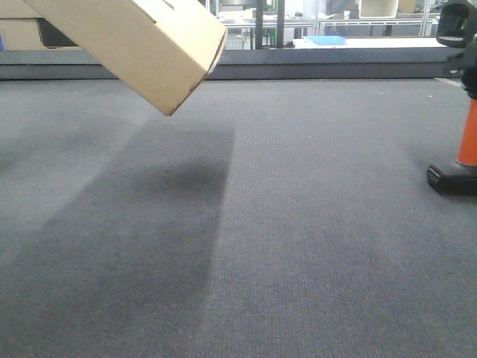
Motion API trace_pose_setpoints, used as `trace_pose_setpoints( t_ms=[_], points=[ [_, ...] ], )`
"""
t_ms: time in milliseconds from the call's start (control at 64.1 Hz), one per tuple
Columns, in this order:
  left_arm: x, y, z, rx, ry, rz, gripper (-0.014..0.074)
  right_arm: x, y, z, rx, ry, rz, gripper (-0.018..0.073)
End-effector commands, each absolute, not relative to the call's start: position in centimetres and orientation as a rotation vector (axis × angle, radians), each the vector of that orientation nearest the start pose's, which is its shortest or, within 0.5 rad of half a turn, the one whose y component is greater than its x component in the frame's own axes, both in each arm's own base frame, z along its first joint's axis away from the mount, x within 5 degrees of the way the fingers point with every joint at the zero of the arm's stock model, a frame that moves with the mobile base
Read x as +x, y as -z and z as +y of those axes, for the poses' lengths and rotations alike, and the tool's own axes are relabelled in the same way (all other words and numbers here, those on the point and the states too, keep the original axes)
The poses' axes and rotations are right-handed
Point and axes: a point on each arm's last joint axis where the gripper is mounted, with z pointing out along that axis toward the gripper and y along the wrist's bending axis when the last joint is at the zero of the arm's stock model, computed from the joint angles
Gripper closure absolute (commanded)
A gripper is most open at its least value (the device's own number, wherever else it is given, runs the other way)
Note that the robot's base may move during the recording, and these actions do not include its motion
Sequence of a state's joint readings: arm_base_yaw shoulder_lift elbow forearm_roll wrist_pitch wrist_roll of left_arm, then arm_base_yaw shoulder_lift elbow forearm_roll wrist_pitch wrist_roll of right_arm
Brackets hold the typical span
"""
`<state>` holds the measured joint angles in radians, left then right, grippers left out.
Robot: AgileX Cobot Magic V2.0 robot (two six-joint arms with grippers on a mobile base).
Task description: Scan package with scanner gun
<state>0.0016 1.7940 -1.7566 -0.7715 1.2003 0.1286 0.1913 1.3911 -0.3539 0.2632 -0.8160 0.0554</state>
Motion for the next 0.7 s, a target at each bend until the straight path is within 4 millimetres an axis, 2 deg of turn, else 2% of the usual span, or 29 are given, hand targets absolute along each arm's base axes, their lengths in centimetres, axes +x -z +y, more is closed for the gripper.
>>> trace_pose_setpoints(
  t_ms=[0,78,156,250,359,437,593,686],
  points=[
    [38.6,-36.9,-5.8,-0.021,1.018,2.482,0.0707,24.1,-20.4,2.9,0.186,-0.156,1.692,0.0001],
    [38.6,-36.9,-5.8,-0.021,1.017,2.481,0.0707,24.1,-20.2,2.9,0.191,-0.153,1.699,0.0041],
    [38.6,-36.9,-5.8,-0.021,1.017,2.481,0.0707,24.2,-20.2,2.8,0.197,-0.152,1.7,0.0139],
    [38.6,-36.9,-5.8,-0.021,1.017,2.481,0.0707,24.2,-20.2,2.8,0.197,-0.152,1.7,0.0324],
    [38.6,-36.9,-5.8,-0.021,1.017,2.481,0.0707,24.2,-20.2,2.8,0.197,-0.152,1.7,0.0586],
    [38.6,-36.9,-5.8,-0.02,1.018,2.483,0.0707,24.2,-20.2,2.8,0.197,-0.152,1.7,0.073],
    [38.3,-36.8,-5.8,0.004,1.009,2.519,0.0707,24.2,-20.6,2.8,0.197,-0.15,1.658,0.072],
    [38.3,-36.8,-5.5,0.021,0.937,2.535,0.0707,24.1,-21.4,2.8,0.194,-0.153,1.623,0.072]
  ],
)
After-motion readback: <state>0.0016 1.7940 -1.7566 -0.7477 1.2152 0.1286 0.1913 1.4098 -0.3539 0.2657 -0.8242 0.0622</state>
